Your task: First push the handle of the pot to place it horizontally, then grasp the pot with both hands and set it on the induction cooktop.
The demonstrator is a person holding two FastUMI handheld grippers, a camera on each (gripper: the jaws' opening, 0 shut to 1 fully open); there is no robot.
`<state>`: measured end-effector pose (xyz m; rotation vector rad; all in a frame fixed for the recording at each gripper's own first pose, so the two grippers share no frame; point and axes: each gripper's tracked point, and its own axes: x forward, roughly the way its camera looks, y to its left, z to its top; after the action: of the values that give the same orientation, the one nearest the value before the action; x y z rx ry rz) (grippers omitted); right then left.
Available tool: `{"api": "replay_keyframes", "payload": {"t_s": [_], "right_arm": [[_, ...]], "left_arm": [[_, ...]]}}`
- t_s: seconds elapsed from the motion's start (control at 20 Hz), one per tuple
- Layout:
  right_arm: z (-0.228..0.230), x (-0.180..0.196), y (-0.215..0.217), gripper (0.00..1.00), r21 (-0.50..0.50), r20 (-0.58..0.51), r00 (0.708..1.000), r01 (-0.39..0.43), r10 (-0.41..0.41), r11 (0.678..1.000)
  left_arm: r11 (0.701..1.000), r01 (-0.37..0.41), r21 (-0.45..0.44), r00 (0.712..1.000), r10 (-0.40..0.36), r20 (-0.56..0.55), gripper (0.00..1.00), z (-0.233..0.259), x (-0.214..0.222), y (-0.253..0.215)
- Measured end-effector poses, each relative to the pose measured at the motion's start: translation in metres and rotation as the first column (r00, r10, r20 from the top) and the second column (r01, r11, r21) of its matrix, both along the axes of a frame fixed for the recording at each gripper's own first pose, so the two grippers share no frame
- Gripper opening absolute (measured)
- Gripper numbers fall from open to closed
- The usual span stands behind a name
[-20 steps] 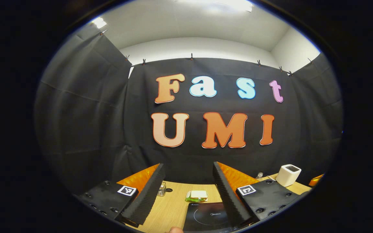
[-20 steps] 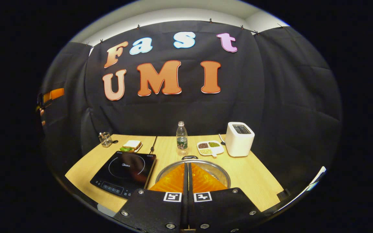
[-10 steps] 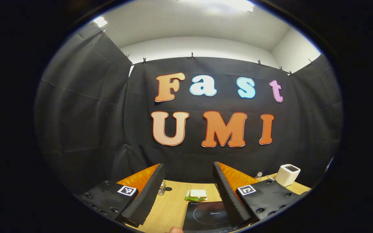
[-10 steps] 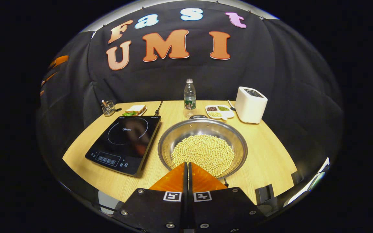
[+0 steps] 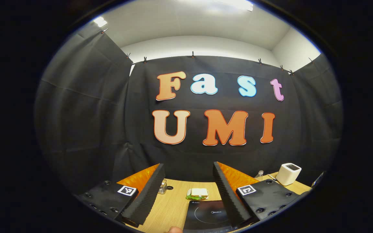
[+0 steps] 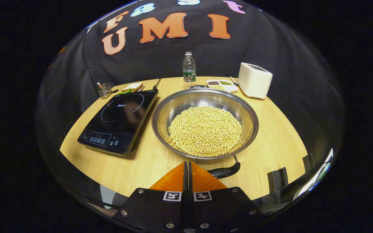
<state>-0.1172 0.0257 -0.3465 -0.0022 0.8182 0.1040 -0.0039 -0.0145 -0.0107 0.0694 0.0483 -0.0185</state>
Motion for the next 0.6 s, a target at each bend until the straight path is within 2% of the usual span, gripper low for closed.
{"api": "replay_keyframes", "payload": {"t_s": [0.6], "right_arm": [[-0.008, -0.002, -0.014, 0.0, 0.03, -0.055, 0.998, 0.046, -0.044, 0.999]], "left_arm": [[1.0, -0.001, 0.004, 1.0, 0.001, -0.008, 0.99, -0.001, 0.002, -0.003]]}}
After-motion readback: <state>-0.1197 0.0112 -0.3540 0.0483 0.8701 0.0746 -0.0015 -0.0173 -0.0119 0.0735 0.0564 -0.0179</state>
